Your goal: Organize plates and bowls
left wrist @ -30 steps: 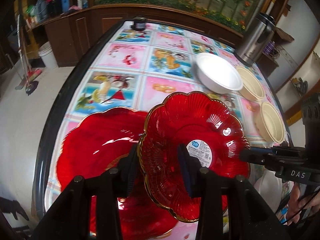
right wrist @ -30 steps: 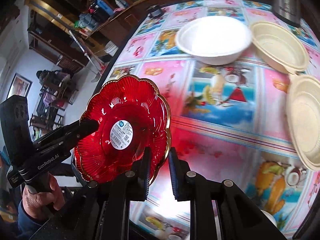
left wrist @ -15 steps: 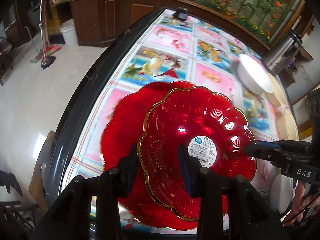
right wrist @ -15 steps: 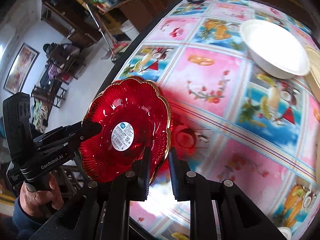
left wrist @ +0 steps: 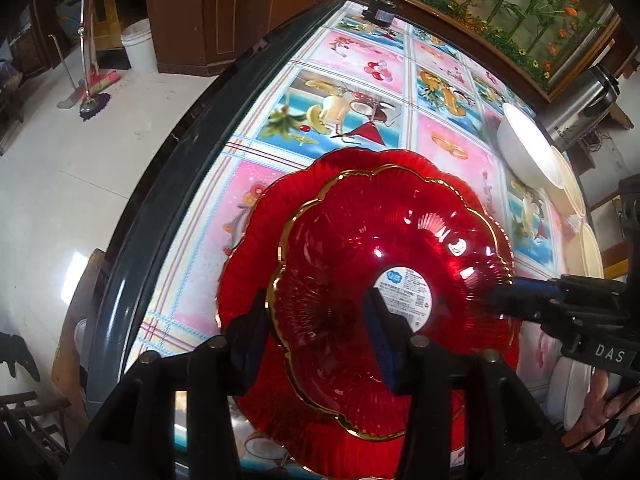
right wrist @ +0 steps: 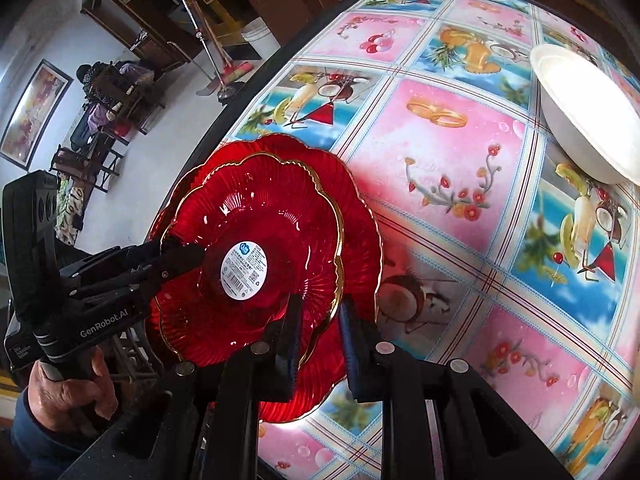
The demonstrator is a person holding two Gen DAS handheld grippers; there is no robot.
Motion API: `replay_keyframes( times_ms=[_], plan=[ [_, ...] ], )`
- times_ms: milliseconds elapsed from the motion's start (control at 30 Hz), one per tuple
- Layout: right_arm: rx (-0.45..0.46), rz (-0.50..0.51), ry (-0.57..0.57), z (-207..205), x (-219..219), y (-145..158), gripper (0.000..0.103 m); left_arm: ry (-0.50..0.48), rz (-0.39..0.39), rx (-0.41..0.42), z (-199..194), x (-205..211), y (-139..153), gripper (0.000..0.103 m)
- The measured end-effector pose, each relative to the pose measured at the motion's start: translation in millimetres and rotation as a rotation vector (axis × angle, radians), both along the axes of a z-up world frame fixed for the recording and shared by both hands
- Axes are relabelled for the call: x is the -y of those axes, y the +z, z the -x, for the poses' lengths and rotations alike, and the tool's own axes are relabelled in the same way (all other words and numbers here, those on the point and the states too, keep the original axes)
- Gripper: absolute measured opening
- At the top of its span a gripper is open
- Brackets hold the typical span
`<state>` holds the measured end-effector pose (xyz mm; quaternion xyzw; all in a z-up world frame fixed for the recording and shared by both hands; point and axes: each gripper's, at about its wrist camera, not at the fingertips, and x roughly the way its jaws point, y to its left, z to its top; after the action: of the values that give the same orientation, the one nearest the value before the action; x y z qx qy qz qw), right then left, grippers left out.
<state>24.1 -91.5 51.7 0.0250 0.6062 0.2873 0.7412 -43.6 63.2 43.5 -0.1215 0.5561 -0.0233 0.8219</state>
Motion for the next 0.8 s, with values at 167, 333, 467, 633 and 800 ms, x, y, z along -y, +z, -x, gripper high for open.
replay_keyframes(
  times_ms=[167, 333, 467, 633, 800],
  plan=[
    [-0.018, -0.029, 0.033, -1, -8, 3, 0.064, -0.048, 0.021, -0.025, -6, 8, -1, 0.075],
    [-0.023, -0.02, 0.063, 1, -18, 3, 0.076, -0.077, 0.03, -0.047, -10, 12, -1, 0.083],
    [-0.029, -0.014, 0.072, 1, -20, 3, 0.078, -0.09, 0.03, -0.056, -10, 14, 1, 0.087],
    [-0.045, -0.015, 0.077, 3, -23, 1, 0.08, -0.101, 0.018, -0.066, -9, 15, 3, 0.087],
    [-0.061, -0.021, 0.076, 5, -22, 2, 0.08, -0.104, -0.014, -0.063, -8, 16, 7, 0.095]
  ],
)
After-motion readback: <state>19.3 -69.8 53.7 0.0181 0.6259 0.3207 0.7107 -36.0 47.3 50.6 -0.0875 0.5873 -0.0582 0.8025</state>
